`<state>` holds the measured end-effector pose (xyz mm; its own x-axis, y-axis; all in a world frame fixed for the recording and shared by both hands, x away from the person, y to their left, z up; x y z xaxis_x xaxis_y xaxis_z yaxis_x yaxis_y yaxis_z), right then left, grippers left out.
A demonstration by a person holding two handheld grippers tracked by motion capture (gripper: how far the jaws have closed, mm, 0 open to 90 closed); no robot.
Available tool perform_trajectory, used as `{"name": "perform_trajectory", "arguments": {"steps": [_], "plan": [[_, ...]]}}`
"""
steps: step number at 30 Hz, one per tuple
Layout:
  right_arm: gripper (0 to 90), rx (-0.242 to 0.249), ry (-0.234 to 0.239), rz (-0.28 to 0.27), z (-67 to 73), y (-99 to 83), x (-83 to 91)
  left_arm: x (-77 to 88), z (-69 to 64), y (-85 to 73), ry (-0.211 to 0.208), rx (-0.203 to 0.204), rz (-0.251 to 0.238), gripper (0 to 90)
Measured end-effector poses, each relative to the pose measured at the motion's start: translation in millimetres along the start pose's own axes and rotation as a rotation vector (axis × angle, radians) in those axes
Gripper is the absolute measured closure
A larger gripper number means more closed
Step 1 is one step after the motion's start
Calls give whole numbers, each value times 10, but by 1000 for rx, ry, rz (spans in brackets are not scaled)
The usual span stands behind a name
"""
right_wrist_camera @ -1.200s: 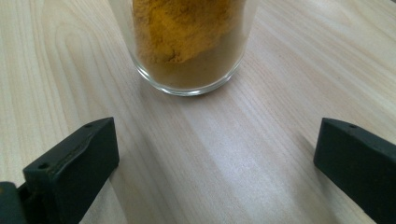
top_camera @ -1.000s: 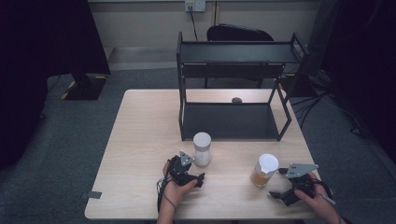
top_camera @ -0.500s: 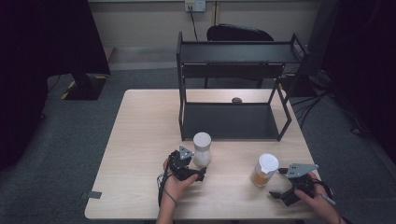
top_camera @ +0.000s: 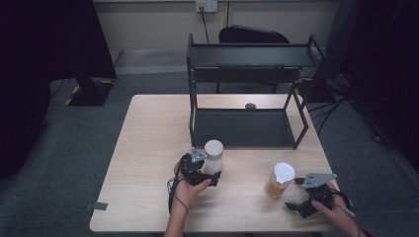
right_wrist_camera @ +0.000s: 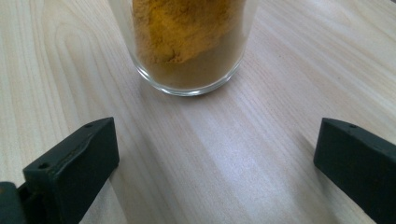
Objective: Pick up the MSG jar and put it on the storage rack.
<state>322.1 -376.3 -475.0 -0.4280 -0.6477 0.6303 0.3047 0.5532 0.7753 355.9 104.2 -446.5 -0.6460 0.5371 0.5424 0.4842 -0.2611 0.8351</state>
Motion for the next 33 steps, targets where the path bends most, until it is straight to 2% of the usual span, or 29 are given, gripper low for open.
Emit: {"name": "perform_trajectory", "arguments": {"steps": [21, 27, 33], "plan": [[0, 0, 0, 0, 0, 0, 0, -57, -13, 166, -15, -4, -31, 19], [0, 0, 0, 0, 0, 0, 0, -80, -24, 220, -18, -10, -37, 39], [0, 0, 0, 0, 0, 0, 0, -113, -9, 265, -24, -18, -34, 97]]}}
Point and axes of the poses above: each handheld gripper's, and its own axes: x roughly backward along the jaws, y roughly out of its top, z roughly to its left, the point moved 8 cm from there along -x, roughly forward along the jaws, and after that the axes turned 4 degrees about -z, right-handed, at the moved point
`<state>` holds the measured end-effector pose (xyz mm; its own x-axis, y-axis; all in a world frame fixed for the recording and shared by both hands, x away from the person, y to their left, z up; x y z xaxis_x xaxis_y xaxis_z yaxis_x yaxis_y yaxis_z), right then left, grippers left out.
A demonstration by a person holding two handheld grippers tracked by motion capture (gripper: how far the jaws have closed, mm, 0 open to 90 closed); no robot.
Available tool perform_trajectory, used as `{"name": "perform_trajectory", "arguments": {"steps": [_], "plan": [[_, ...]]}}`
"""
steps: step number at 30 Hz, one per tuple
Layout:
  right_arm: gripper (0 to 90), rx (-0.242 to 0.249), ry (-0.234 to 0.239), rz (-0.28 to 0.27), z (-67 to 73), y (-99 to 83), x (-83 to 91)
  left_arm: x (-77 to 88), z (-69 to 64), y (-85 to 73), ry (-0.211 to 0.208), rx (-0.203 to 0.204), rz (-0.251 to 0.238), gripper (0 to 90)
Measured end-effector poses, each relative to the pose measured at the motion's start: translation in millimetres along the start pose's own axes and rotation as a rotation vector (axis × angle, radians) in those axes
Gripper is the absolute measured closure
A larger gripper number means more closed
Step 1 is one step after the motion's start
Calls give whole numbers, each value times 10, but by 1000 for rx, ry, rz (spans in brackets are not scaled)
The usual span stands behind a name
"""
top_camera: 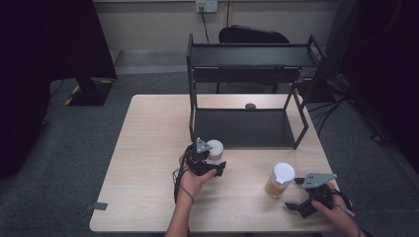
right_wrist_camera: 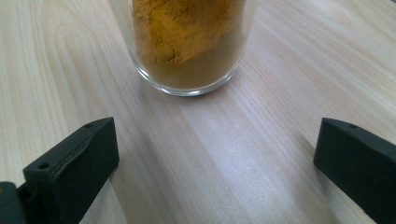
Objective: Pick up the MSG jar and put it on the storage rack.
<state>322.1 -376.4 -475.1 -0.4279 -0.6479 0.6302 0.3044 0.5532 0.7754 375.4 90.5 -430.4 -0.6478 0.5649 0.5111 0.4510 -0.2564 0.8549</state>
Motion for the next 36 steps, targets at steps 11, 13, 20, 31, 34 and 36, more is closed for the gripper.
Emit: {"name": "perform_trajectory", "arguments": {"steps": [11, 13, 20, 31, 34, 36], "plan": [[0, 0, 0, 0, 0, 0, 0, -25, 29, 99, -1, -14, 3, 195], [0, 0, 0, 0, 0, 0, 0, -33, 33, 112, -2, -20, 7, 224], [0, 0, 0, 0, 0, 0, 0, -16, -17, 185, -1, -99, 24, 327], [0, 0, 0, 0, 0, 0, 0, -20, -42, 259, 7, -117, 27, 346], [0, 0, 0, 0, 0, 0, 0, -21, 10, 285, -19, -84, 21, 346], [0, 0, 0, 0, 0, 0, 0, -20, 11, 313, -19, -94, 21, 346]]}}
Point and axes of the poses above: each handheld gripper's, and its own axes: x roughly backward along the jaws, y roughly out of its top, z roughly to its left, the point moved 8 cm from there along -x, roughly forward along the jaws, and after that the axes turned 4 degrees about -z, right-handed, at the moved point
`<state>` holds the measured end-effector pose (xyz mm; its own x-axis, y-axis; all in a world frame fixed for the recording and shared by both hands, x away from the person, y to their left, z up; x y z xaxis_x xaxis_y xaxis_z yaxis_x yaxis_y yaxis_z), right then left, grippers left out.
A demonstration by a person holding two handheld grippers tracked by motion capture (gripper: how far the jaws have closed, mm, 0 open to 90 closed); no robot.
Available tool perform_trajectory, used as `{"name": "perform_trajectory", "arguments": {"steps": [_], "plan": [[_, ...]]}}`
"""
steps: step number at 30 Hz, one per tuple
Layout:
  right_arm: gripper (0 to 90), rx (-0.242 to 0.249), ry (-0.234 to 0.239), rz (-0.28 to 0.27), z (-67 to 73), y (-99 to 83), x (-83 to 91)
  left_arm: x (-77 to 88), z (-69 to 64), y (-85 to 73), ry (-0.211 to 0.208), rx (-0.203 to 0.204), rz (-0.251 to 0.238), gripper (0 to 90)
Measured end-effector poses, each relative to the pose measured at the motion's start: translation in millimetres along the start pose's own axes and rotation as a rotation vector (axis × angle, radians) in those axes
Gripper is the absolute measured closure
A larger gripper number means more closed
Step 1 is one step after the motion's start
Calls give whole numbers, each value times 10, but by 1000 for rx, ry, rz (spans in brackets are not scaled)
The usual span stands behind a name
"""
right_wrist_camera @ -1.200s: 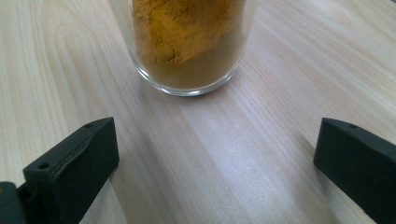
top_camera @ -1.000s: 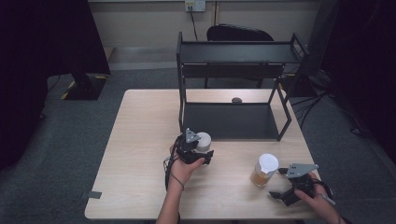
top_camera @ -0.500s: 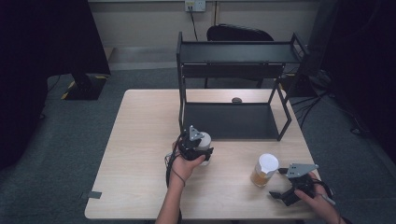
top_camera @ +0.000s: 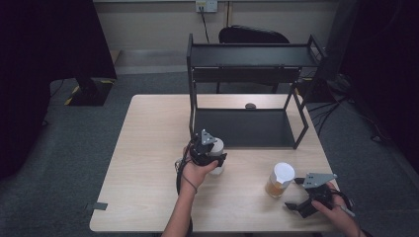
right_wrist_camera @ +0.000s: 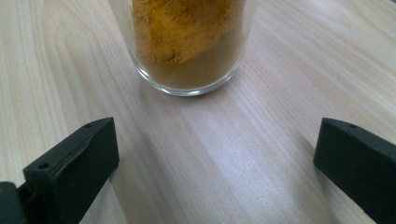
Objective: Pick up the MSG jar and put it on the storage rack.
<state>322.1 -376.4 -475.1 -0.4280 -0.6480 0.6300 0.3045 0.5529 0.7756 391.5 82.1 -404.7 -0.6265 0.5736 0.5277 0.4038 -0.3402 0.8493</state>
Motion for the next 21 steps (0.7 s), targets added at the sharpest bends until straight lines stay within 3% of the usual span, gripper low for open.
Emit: {"name": "perform_trajectory", "arguments": {"steps": [21], "plan": [[0, 0, 0, 0, 0, 0, 0, -67, 94, 376, -16, 27, -12, 346]]}}
Point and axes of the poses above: each handheld gripper's, and its own axes: x roughly backward along the jaws, y roughly out of its top, z roughly to its left, the point moved 8 cm from there along -x, roughly forward along the jaws, and after that the axes turned 4 degrees about -z, right-handed, at the moved point
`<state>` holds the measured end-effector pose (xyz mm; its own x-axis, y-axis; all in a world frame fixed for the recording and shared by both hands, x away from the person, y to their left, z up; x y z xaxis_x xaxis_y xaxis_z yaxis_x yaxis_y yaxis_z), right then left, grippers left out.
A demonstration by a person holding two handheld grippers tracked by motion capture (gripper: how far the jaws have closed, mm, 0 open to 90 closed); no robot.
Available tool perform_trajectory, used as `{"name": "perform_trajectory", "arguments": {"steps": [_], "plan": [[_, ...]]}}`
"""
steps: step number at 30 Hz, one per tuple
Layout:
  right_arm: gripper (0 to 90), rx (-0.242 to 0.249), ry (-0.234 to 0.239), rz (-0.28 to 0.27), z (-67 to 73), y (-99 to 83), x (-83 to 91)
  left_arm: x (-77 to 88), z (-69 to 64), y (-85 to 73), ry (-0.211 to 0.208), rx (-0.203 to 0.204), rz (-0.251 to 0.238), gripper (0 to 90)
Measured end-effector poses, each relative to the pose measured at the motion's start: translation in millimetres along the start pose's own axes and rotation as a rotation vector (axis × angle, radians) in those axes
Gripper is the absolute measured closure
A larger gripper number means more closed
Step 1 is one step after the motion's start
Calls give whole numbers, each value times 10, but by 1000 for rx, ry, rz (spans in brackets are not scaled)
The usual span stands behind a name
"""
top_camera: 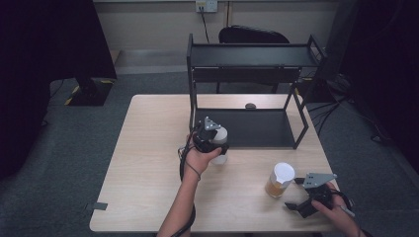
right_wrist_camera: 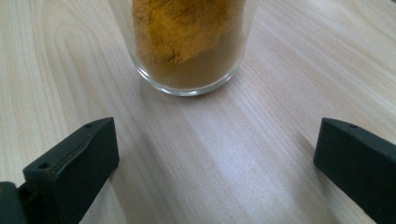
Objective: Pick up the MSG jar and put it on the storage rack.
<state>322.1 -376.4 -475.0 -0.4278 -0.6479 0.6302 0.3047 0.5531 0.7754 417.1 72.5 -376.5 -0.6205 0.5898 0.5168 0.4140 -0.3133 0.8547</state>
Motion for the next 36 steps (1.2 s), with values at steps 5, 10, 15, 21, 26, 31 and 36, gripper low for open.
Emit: {"name": "perform_trajectory", "arguments": {"steps": [5, 10, 15, 21, 26, 31, 36], "plan": [[0, 0, 0, 0, 0, 0, 0, -25, 12, 97, -7, 13, -10, 346], [0, 0, 0, 0, 0, 0, 0, -41, 26, 208, -11, 10, -15, 346], [0, 0, 0, 0, 0, 0, 0, -39, 34, 315, -8, 6, -15, 346], [0, 0, 0, 0, 0, 0, 0, -31, 65, 406, -7, 10, -15, 346], [0, 0, 0, 0, 0, 0, 0, -16, 87, 477, 9, 7, -15, 346], [0, 0, 0, 0, 0, 0, 0, 6, 108, 565, 16, 6, -13, 346], [0, -1, 0, -1, 1, 0, 0, 34, 126, 643, 13, 17, -24, 345]]}}
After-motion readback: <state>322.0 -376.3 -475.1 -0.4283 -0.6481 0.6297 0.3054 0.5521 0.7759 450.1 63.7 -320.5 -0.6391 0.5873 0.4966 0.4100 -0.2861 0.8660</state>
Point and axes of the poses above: each handheld gripper's, and its own axes: x roughly backward along the jaws, y roughly out of its top, z roughly to its left, the point moved 8 cm from there along -x, roughly forward along the jaws, and after that the axes turned 4 degrees about -z, right-handed, at the moved point
